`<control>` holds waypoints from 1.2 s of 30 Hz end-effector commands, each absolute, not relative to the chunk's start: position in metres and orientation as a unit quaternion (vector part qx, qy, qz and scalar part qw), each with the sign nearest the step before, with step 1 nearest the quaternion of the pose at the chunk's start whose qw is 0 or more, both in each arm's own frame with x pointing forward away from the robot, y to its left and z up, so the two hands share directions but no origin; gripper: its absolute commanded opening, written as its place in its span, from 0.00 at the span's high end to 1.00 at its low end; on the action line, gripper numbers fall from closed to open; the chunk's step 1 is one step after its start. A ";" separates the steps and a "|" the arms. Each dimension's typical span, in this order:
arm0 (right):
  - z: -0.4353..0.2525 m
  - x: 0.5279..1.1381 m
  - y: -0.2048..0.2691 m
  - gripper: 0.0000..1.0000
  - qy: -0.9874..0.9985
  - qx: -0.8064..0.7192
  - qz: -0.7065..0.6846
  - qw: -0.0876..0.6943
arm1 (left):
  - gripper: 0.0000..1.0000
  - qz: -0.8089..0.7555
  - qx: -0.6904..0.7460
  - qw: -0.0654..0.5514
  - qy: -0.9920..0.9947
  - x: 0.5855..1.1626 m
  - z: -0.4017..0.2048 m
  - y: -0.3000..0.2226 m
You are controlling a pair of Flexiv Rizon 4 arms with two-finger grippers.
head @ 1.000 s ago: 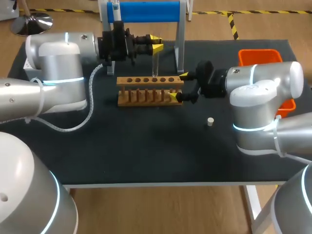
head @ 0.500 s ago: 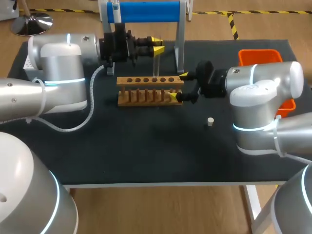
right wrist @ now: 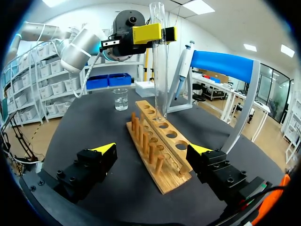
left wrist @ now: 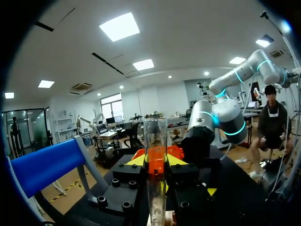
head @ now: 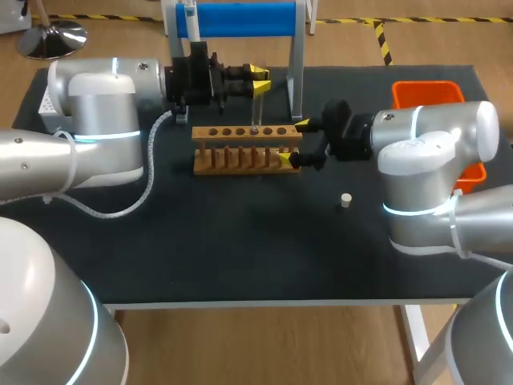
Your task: Invert the test tube, pick up the pipette, mount the tip to pipette, aspirate from beaker and dispense into the tube, eject the tip, return the pipette, and cap with the stopper.
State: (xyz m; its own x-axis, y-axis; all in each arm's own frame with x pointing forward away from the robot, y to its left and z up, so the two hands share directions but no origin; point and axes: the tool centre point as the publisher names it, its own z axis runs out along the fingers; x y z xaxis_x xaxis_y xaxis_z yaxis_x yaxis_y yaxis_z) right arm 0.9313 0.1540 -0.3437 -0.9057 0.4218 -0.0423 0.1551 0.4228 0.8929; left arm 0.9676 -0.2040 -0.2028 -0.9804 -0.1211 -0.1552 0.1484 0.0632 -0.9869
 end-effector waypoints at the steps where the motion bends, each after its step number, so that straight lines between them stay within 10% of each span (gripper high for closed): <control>1: -0.344 0.931 0.154 0.00 0.833 0.173 0.509 0.131 | 1.00 -0.685 0.010 0.097 0.722 0.970 -0.206 -0.204; 36: -0.344 0.931 0.154 0.00 0.833 0.173 0.509 0.131 | 1.00 -0.684 -0.004 0.094 0.723 0.978 -0.223 -0.201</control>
